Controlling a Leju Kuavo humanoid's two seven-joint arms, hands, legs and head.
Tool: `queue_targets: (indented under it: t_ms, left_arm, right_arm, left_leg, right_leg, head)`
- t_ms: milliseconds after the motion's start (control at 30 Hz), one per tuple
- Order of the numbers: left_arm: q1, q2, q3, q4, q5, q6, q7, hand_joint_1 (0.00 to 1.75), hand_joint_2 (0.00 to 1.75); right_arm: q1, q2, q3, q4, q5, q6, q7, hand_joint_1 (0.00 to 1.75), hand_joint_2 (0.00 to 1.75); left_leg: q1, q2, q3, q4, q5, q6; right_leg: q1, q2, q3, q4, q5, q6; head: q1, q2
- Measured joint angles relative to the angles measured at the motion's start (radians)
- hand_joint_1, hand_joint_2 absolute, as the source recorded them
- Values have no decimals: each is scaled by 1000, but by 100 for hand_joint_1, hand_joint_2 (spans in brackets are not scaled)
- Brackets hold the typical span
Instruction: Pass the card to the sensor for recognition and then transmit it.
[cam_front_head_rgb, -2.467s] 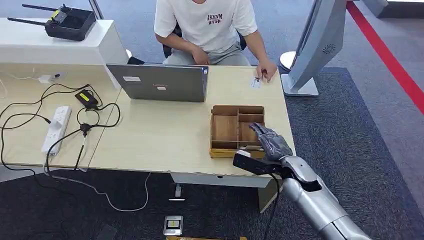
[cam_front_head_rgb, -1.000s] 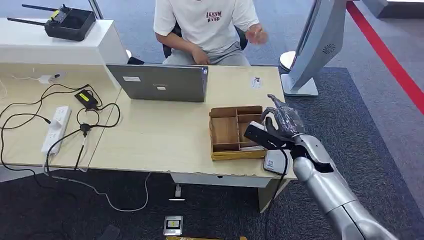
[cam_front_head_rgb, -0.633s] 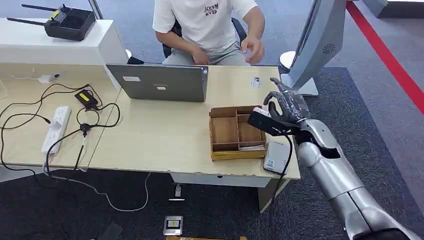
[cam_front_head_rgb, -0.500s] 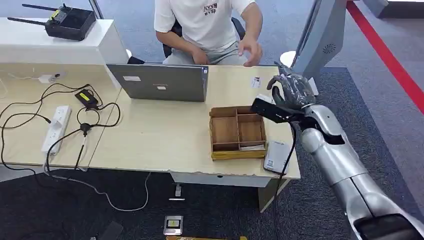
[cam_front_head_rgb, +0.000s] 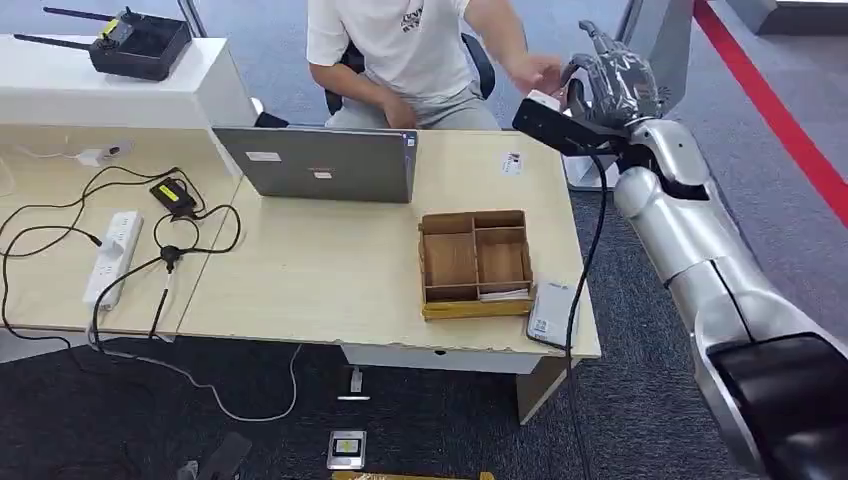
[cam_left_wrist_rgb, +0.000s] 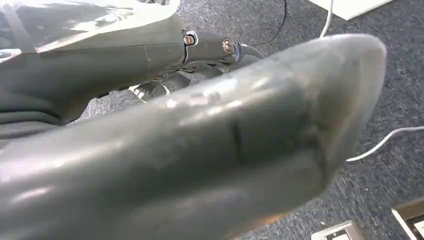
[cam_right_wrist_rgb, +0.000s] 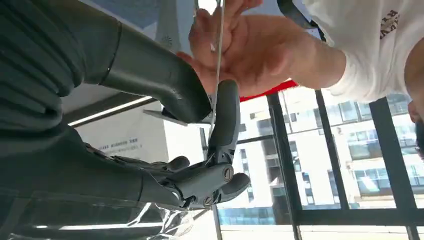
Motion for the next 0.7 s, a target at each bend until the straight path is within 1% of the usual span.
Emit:
queue_targets:
  t_ms: [300, 500, 533, 567, 600, 633, 700]
  left_arm:
    - [12, 0, 0, 0, 18, 11, -1, 0, 0]
    - [19, 0, 0, 0, 26, 19, -1, 0, 0]
    - [19, 0, 0, 0, 27, 19, -1, 0, 0]
    - [19, 0, 0, 0, 27, 19, -1, 0, 0]
    - [19, 0, 0, 0, 27, 19, -1, 0, 0]
    - [19, 0, 0, 0, 27, 19, -1, 0, 0]
    - [19, 0, 0, 0, 26, 20, -1, 0, 0]
  right_arm:
    - [2, 49, 4, 104, 13, -13, 8, 175, 175]
    - [3, 66, 9, 141, 14, -22, 7, 175, 175]
    - [3, 69, 10, 147, 14, -26, 6, 159, 175]
    - [2, 71, 10, 154, 14, -30, 5, 159, 175]
    - [2, 72, 10, 160, 15, -35, 5, 21, 175]
    - [2, 73, 10, 164, 17, -39, 3, 0, 175]
    - [2, 74, 10, 170, 19, -55, 2, 0, 175]
  left_leg:
    - [0, 0, 0, 0, 0, 0]
    - [0, 0, -1, 0, 0, 0]
    - [0, 0, -2, 0, 0, 0]
    - [0, 0, -2, 0, 0, 0]
    - [0, 0, -2, 0, 0, 0]
    - [0, 0, -2, 0, 0, 0]
    - [0, 0, -2, 0, 0, 0]
  right_leg:
    - [0, 0, -1, 0, 0, 0]
    - [0, 0, -1, 0, 0, 0]
    - [0, 0, -1, 0, 0, 0]
    - [0, 0, -2, 0, 0, 0]
    - [0, 0, -2, 0, 0, 0]
    - [0, 0, -2, 0, 0, 0]
    - [0, 0, -2, 0, 0, 0]
  head:
    - [0, 0]
    - [0, 0]
    - [0, 0]
    - [0, 0]
    - [0, 0]
    - [0, 0]
    - [0, 0]
